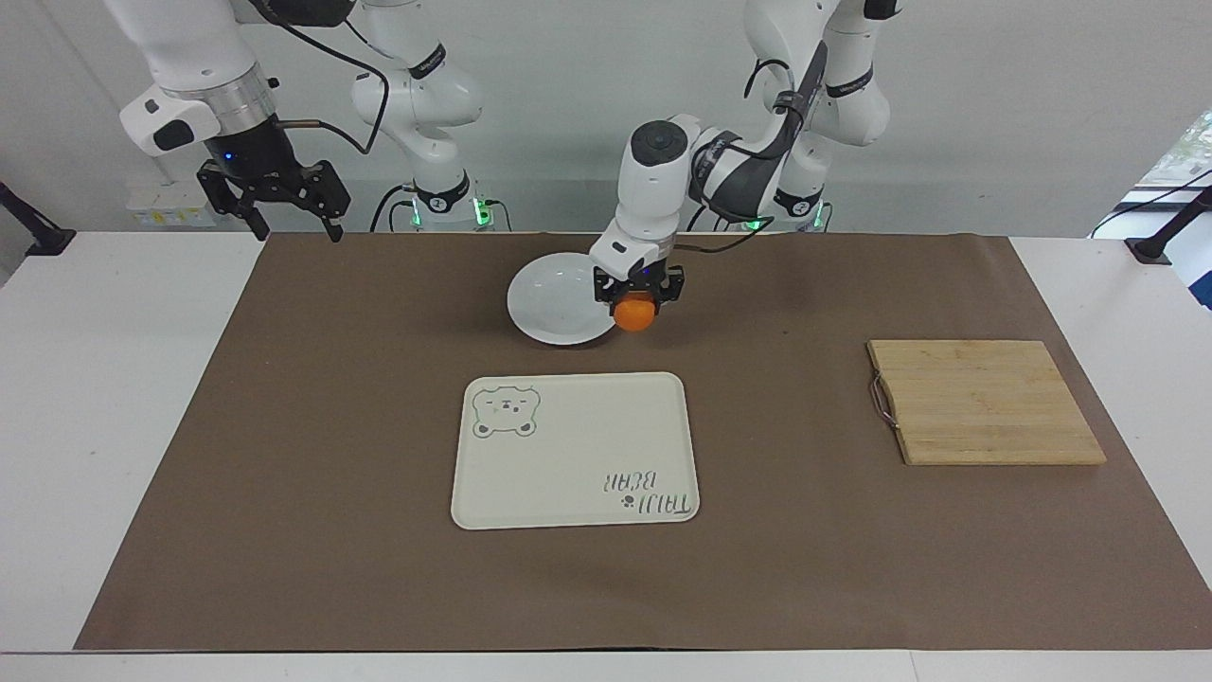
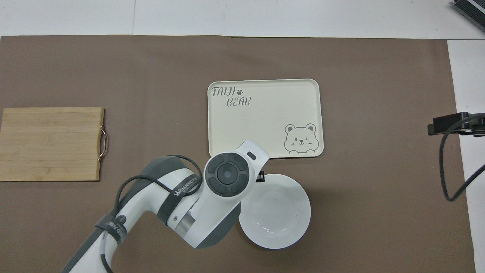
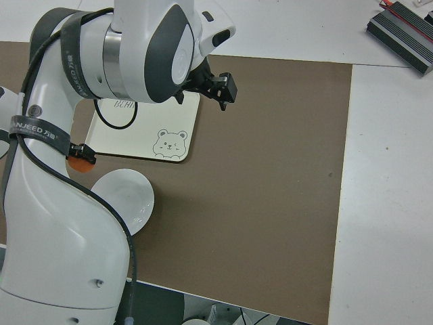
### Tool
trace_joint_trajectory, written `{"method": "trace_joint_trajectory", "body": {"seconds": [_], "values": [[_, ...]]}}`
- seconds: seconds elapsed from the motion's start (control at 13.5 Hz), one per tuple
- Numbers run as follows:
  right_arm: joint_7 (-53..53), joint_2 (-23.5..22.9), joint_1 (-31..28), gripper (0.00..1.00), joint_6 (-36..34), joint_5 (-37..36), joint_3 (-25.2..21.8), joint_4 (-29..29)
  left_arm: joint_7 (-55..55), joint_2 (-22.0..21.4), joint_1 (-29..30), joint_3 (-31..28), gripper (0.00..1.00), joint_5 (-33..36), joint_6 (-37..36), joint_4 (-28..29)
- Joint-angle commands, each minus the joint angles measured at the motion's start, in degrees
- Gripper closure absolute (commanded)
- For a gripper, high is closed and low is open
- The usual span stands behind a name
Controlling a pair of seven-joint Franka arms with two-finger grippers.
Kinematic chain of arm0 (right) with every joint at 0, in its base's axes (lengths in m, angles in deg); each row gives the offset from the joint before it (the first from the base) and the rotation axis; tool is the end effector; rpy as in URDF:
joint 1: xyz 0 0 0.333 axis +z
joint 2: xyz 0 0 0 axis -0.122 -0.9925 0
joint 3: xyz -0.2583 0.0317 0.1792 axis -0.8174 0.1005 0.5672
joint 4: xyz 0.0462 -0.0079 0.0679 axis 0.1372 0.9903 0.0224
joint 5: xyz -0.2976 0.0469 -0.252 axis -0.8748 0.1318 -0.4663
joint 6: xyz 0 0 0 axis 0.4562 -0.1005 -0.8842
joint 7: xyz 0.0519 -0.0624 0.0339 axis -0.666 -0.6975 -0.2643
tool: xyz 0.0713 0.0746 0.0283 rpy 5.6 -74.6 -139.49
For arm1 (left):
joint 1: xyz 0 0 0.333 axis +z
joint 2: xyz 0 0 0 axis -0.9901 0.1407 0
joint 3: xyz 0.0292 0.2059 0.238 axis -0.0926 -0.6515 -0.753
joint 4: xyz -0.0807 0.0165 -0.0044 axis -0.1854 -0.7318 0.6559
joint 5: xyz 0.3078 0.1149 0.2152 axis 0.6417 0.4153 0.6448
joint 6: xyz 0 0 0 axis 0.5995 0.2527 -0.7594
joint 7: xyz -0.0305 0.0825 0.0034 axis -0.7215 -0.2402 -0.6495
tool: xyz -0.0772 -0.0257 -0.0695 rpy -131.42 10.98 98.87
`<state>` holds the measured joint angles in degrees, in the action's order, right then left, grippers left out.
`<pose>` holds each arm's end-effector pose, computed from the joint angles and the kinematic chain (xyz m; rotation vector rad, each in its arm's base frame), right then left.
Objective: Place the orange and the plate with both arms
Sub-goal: 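Carry the orange with the left gripper over the white plate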
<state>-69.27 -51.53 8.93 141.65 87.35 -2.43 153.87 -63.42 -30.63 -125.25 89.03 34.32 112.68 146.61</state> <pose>0.5322 -0.0195 0.6483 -3.1249 0.0902 -0.0527 0.4089 -0.4395 0.3930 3.0771 0.0211 -0.0274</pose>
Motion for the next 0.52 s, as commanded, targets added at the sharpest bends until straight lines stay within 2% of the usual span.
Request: {"method": "trace_joint_trajectory", "body": {"seconds": [0.0,0.22,0.37,0.44], "values": [[-1.29,-0.39,-0.34,0.0,-1.2,0.8,0.21,-0.98,-5.47,1.34,-4.2,-1.19,1.0,-0.67,3.09,0.9],[-1.29,-0.4,-0.34,0.0,-1.28,0.8,0.21,-0.98,-13.02,5.9,-8.77,-1.19,1.0,-0.67,8.96,0.99],[-1.29,-0.4,-0.34,0.0,-1.28,0.8,0.21,-0.98,-14.98,7.32,-10.01,-1.19,1.0,-0.67,11.26,0.99],[-1.29,-0.31,-0.34,0.0,-1.2,0.8,0.21,-0.98,-15.15,7.32,-10.01,-1.27,0.45,-0.67,10.49,0.82]]}}
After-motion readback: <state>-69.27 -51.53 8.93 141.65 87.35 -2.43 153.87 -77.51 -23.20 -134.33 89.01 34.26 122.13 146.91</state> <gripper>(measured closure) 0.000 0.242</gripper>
